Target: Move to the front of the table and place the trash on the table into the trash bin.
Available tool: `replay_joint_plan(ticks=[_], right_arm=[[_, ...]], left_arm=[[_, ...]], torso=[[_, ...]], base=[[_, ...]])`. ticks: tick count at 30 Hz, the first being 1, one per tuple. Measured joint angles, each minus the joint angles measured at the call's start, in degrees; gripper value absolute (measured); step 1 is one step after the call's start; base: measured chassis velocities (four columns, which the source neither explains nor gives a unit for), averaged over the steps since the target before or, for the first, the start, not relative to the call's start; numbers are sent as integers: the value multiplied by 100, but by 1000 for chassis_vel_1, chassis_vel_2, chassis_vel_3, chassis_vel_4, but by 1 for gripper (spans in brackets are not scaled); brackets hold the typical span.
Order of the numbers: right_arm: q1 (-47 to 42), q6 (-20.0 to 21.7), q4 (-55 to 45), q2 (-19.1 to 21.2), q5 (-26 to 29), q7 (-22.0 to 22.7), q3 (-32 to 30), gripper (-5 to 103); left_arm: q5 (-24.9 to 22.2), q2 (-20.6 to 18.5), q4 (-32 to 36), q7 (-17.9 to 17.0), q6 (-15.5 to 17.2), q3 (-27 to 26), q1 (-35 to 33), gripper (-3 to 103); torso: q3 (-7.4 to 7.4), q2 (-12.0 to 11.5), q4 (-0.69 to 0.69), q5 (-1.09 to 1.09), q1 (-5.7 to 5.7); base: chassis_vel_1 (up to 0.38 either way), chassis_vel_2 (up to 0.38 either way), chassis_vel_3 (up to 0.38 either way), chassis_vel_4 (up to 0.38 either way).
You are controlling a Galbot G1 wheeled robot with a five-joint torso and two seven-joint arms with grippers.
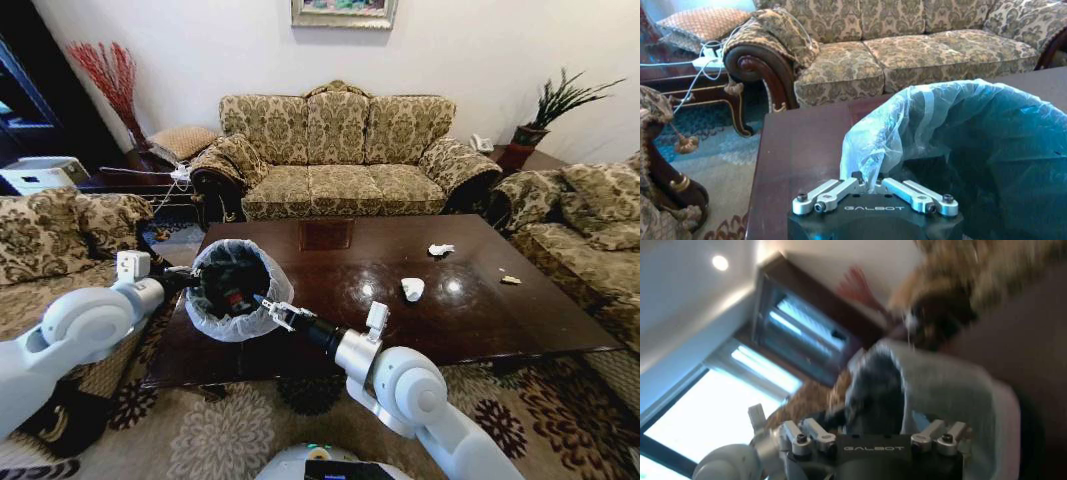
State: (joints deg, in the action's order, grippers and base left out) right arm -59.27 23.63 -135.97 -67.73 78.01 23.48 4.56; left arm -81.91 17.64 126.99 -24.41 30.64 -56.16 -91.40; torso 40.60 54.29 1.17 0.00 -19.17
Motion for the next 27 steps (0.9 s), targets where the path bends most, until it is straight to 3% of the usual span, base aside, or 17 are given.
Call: replay_joint_plan(ticks=[1, 2, 4, 5, 6, 7, 9, 10, 12, 16, 22, 27], right_arm=[[-180, -252, 10, 45, -760, -487, -103, 90], [-180, -252, 10, 45, -760, -487, -103, 90], [-550, -848, 93, 177, -2075, -1312, -293, 95], [-843, -1312, 268, 287, -3103, -1830, -526, 99], [-994, -1542, 429, 340, -3670, -2000, -716, 99], [-994, -1542, 429, 340, -3670, -2000, -716, 99], [-1308, -1808, 895, 375, -4372, -2130, -1225, 100], [-1308, -1808, 895, 375, -4372, -2130, -1225, 100], [-1555, -1865, 1454, 370, -4609, -2168, -1794, 100], [-1621, -2010, 2291, 352, -4444, -1962, -2323, 100], [-1446, -2058, 3216, 342, -4097, -1823, -2600, 100], [-1200, -1962, 3851, 109, -3851, -1571, -2791, 100]], left_arm=[[-14, -4, -31, -2, -4, -2, 8, 0], [-14, -4, -31, -2, -4, -2, 8, 0], [-30, -26, -93, -7, -13, -28, 22, 0], [-43, -36, -129, -12, -17, -59, 28, 0], [-58, -27, -140, -18, -17, -82, 28, 0], [-58, -27, -140, -18, -17, -82, 28, 0], [-106, 31, -117, -68, -17, -105, 50, 0], [-106, 31, -117, -68, -17, -105, 50, 0], [-132, 70, -68, -90, -17, -103, 65, 0], [-125, 191, -4, -90, -26, -42, 65, 0], [-44, 392, 107, -70, -27, 20, 42, 0], [1, 556, 118, -21, -27, 14, 28, 0]], torso=[[0, 0, 0, 0, 0], [0, 0, 0, 0, 0], [0, 0, -1, 0, 0], [0, 0, -2, -2, 1], [0, 0, -2, -1, 1], [0, 0, -2, -1, 1], [0, 0, 0, -2, 1], [0, 0, 0, -2, 1], [0, 0, -1, -1, 0], [0, 0, -2, -2, 1], [0, 0, -1, 0, 1], [0, 0, 0, 1, 0]], base=[[0, 0, 0, 0], [0, 0, 0, 0], [0, 0, 0, 0], [0, 0, 0, 0], [0, 0, 0, 0], [0, 0, 0, 0], [0, 0, 0, 0], [0, 0, 0, 0], [0, 0, 0, 0], [0, 0, 0, 0], [-65, -41, 70, 48], [-171, -158, 171, 153]])
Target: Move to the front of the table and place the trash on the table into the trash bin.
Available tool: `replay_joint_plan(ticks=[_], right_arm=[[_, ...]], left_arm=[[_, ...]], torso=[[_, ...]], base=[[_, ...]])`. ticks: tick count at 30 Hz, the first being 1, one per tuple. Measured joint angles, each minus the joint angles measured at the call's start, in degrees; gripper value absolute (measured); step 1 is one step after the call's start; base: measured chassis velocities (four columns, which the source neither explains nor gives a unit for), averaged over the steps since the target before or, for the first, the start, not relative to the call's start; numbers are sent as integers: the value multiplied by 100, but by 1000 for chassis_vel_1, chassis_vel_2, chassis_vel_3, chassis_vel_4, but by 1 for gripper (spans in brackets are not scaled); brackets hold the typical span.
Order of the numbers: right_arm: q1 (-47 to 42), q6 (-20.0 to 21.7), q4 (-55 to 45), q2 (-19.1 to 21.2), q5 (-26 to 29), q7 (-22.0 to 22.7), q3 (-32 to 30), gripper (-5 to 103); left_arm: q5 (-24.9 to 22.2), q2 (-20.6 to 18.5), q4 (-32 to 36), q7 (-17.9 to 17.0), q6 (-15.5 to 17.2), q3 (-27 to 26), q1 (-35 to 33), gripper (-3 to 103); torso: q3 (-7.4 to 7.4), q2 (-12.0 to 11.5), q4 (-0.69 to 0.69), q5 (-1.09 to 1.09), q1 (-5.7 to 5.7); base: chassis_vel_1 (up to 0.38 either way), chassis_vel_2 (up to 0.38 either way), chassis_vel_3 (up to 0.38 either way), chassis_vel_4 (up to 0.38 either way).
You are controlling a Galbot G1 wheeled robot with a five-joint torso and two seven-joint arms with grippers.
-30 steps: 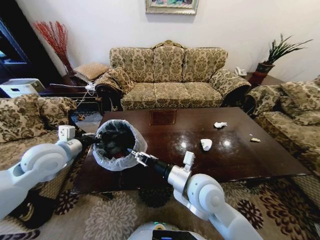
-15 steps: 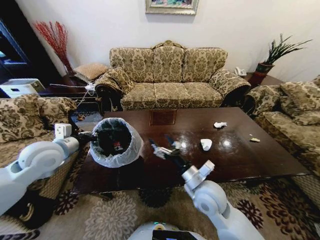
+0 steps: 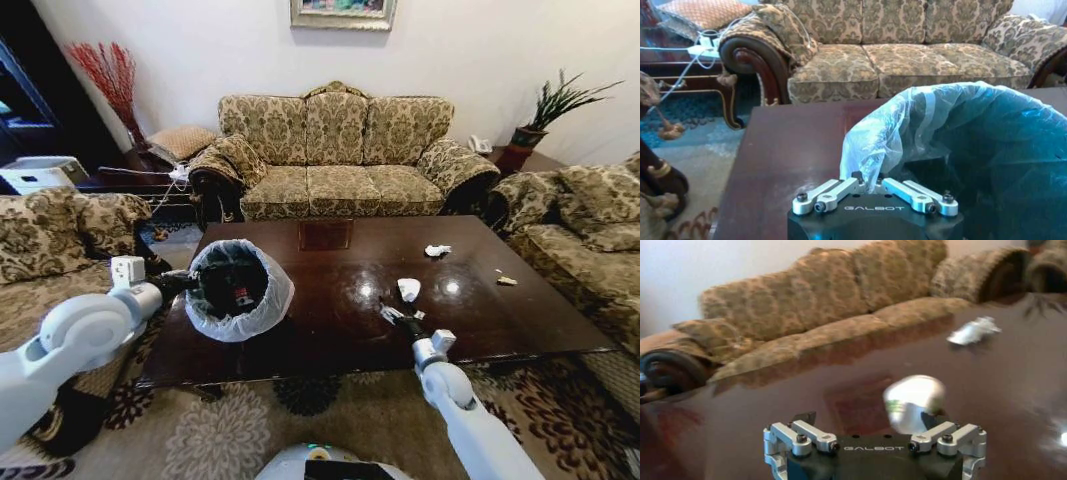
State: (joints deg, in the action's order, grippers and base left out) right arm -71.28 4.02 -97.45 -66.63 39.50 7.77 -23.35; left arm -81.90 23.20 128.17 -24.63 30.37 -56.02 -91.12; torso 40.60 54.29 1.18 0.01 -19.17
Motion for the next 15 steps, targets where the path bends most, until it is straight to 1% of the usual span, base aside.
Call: replay_joint_plan(ticks=[6, 7, 8, 10, 12, 14, 15], right_arm=[[109, -69, 257, -59, -48, 67, -4, 100], [134, -96, 300, -59, -39, 62, -1, 100], [263, -186, 465, -71, 47, 50, 33, 100], [348, -198, 534, -94, 123, 49, 62, 100], [641, -113, 713, -199, 323, 53, 209, 100], [762, -89, 806, -249, 339, 55, 268, 100], [926, -73, 940, -327, 346, 46, 356, 100]], left_arm=[[0, 59, 30, 44, 1, 6, -20, 0], [0, 60, 36, 48, 2, 15, -16, 0], [-6, 55, 61, 55, 2, 45, 10, 0], [-13, 45, 80, 59, 3, 49, 22, 0], [-45, 8, 139, 66, 4, 47, 36, 0], [-58, 2, 155, 74, 4, 41, 35, 0], [-67, 0, 168, 75, 6, 34, 34, 0]], torso=[[0, 0, -1, -5, 0], [0, 0, -1, -3, 0], [1, 0, -4, 6, -1], [1, -1, -4, 2, -1], [1, 0, -4, -13, -1], [0, 0, -5, -10, -1], [1, 0, -5, -4, -1]], base=[[-247, -270, 246, 259], [-298, -289, 261, 275], [-245, -270, 263, 252], [-245, -204, 189, 252], [-145, -169, 163, 95], [-125, -98, 79, 61], [-29, -98, 79, 39]])
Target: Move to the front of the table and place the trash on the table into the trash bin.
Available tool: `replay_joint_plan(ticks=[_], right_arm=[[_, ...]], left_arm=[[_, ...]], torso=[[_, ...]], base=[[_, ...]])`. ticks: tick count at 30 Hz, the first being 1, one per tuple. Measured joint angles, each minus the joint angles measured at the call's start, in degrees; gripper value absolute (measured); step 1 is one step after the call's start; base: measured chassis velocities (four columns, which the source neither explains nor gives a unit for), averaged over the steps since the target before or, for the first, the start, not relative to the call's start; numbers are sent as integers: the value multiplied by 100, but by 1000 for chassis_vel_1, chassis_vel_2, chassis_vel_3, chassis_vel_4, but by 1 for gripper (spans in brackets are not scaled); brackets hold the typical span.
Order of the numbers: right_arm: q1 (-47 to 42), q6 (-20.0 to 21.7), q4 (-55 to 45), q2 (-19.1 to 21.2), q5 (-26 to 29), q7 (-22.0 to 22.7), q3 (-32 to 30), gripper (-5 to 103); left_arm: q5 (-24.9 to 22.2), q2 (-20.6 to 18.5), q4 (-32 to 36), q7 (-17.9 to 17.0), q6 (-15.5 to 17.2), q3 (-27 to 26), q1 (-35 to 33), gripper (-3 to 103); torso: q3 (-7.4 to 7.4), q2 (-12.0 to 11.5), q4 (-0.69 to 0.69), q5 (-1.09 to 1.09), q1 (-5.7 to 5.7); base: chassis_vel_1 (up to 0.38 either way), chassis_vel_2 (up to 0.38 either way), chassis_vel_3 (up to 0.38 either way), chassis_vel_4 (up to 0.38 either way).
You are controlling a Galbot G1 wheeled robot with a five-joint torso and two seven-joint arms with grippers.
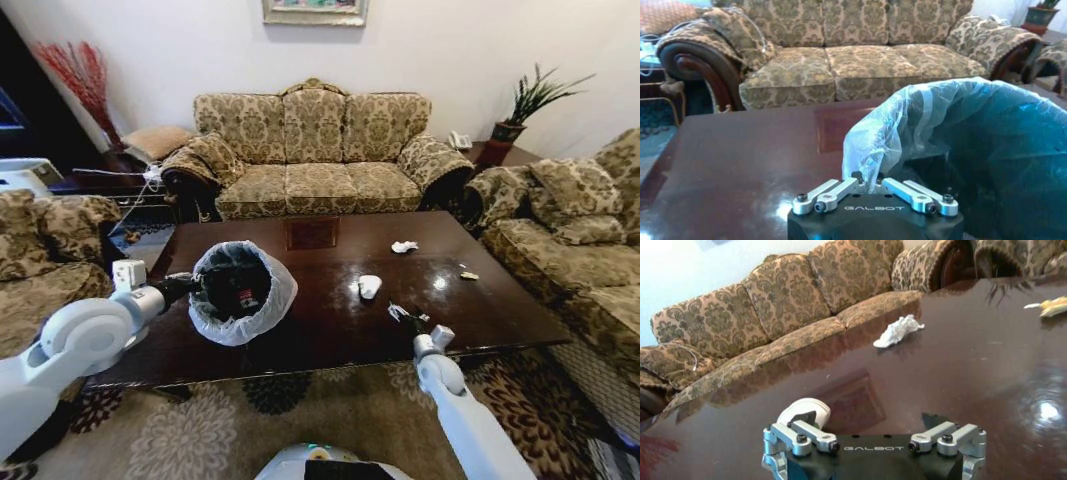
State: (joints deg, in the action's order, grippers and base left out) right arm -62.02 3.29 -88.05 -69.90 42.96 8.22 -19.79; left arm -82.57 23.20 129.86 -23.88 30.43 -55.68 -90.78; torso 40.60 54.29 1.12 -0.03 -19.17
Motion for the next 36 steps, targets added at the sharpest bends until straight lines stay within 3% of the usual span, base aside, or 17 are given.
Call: replay_joint_plan(ticks=[5, 8, 12, 14, 18, 24, 25, 27, 28, 30, 31, 33, 34, 36], right_arm=[[320, 111, 165, -188, 113, -113, 236, 100], [570, 52, 478, -363, -102, -178, 424, 100], [754, 123, 671, -501, -123, -7, 512, 100], [859, 174, 805, -574, -183, 82, 565, 100], [970, 237, 905, -630, -212, 165, 604, 103], [1077, 251, 1051, -679, -281, 219, 672, 79], [1077, 251, 1051, -679, -281, 219, 672, 79], [1082, 251, 1069, -666, -288, 224, 687, 69], [1082, 255, 1069, -658, -285, 228, 690, 69], [1082, 262, 1071, -649, -272, 239, 690, 57], [1082, 262, 1071, -649, -272, 239, 690, 57], [1081, 264, 1085, -638, -261, 242, 691, 47], [1081, 264, 1085, -638, -261, 242, 691, 47], [1078, 263, 1098, -636, -250, 242, 689, 35]], left_arm=[[-5, 17, 26, -12, 14, -11, -34, 0], [3, 31, -42, -21, 19, -11, -54, 0], [4, 29, -66, -20, 20, -2, -48, 0], [2, 12, -76, -13, 20, -1, -39, 0], [-5, -2, -98, -1, 20, -1, -36, 0], [-9, -10, -149, -2, 15, -1, -25, 0], [-9, -10, -149, -2, 15, -1, -25, 0], [-10, -10, -160, 0, 11, 5, -25, 0], [-10, -10, -161, 1, 11, 7, -25, 0], [-11, -13, -161, 3, 10, 9, -24, 0], [-11, -13, -161, 3, 10, 9, -24, 0], [-12, -19, -161, 5, 7, 10, -25, 0], [-12, -19, -161, 5, 7, 10, -25, 0], [-12, -20, -156, 7, 7, 10, -33, 0]], torso=[[0, 0, 4, 11, 0], [0, 0, 12, 7, 0], [0, 0, 7, 8, 0], [0, 0, 4, -3, 0], [0, 0, 1, 4, 0], [0, 0, 5, 5, 1], [0, 0, 5, 5, 1], [-1, 0, 4, 4, 1], [-1, 0, 4, 4, 1], [0, 0, 3, 2, 1], [0, 0, 3, 2, 1], [-1, 0, 4, 2, 1], [-1, 0, 4, 2, 1], [-1, 0, 4, 3, 1]], base=[[32, 22, -15, 3], [89, 82, -24, -1], [34, 25, -7, -1], [0, 0, 0, 0], [0, 0, 0, 0], [0, 0, 0, 0], [0, 0, 0, 0], [0, 0, 0, 0], [0, 0, 0, 0], [0, 0, 0, 0], [0, 0, 0, 0], [0, 0, 0, 0], [0, 0, 0, 0], [0, 0, 0, 0]])
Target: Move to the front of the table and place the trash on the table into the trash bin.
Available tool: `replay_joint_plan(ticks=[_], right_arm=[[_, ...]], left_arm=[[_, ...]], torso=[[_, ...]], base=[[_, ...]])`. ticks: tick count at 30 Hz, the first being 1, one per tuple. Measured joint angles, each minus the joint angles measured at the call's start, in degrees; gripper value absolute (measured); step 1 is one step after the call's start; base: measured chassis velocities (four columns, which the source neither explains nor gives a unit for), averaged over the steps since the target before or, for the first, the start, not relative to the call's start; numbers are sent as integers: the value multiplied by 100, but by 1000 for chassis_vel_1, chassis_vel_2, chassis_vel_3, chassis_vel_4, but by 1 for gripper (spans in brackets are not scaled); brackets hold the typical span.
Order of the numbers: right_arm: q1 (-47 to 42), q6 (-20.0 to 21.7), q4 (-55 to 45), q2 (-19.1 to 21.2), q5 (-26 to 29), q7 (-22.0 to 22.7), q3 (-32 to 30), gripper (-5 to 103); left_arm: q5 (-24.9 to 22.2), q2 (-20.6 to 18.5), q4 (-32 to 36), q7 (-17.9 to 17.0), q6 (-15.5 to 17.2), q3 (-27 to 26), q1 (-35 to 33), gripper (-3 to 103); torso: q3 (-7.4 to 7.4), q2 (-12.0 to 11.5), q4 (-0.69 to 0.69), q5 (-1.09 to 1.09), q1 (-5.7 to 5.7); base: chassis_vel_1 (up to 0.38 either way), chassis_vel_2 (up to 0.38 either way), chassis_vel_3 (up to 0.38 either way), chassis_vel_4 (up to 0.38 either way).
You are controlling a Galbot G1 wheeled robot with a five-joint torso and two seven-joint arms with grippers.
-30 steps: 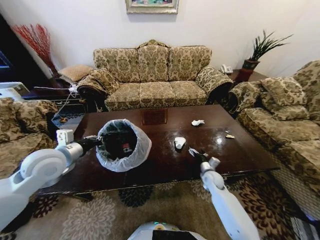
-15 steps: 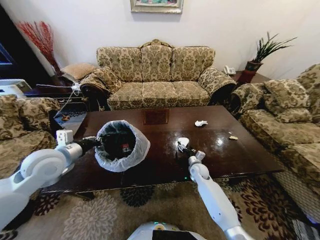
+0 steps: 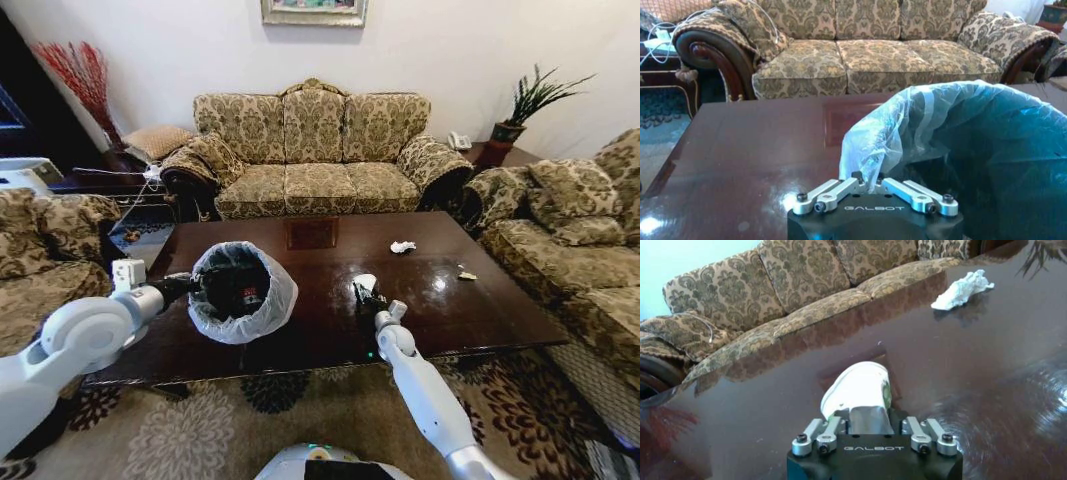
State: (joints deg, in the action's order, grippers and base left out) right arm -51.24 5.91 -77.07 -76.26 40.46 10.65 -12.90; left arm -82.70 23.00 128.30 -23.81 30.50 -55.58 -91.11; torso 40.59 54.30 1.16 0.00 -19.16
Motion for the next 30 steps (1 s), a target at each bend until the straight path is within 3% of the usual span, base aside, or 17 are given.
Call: replay_joint_plan(ticks=[11, 14, 15, 18, 20, 23, 24, 29, 30], right_arm=[[-30, 6, -129, 21, 98, 87, -35, 8], [-225, -337, -1043, 61, 138, -38, -72, 2], [-225, -337, -1043, 61, 138, -38, -72, 2], [-333, -485, -2600, 178, 116, -456, 142, 1], [-332, -492, -2806, 191, 94, -499, 196, 1], [-244, -504, -4234, 325, -70, -1038, 967, 1], [-244, -504, -4234, 325, -70, -1038, 967, 1], [-105, -525, -4515, 483, -424, -1429, 2297, 1], [-105, -525, -4515, 483, -424, -1429, 2297, 1]], left_arm=[[15, 80, 99, -22, -26, 113, -20, 0], [-28, -36, 80, -31, 5, 92, -20, 0], [-28, -36, 80, -31, 5, 92, -20, 0], [-189, -306, -46, -62, -1, 112, 41, 0], [-199, -340, -63, -68, -11, 133, 58, 0], [-292, -562, -133, -121, -46, 233, 154, 0], [-292, -562, -133, -121, -46, 233, 154, 0], [-454, -528, 84, -197, -14, 183, 128, 0], [-454, -528, 84, -197, -14, 183, 128, 0]], torso=[[0, 0, 0, -1, 0], [1, 0, 0, -1, -1], [1, 0, 0, -1, -1], [0, 0, 0, 2, -1], [0, 0, 0, 2, -1], [0, 0, 0, 3, -1], [0, 0, 0, 3, -1], [0, 0, 0, 0, 0], [0, 0, 0, 0, 0]], base=[[0, 0, 0, 0], [0, 0, 0, 0], [0, 0, 0, 0], [0, 0, 0, 0], [0, 0, 0, 0], [0, 0, 0, 0], [0, 0, 0, 0], [0, 0, 0, 0], [0, 0, 0, 0]])
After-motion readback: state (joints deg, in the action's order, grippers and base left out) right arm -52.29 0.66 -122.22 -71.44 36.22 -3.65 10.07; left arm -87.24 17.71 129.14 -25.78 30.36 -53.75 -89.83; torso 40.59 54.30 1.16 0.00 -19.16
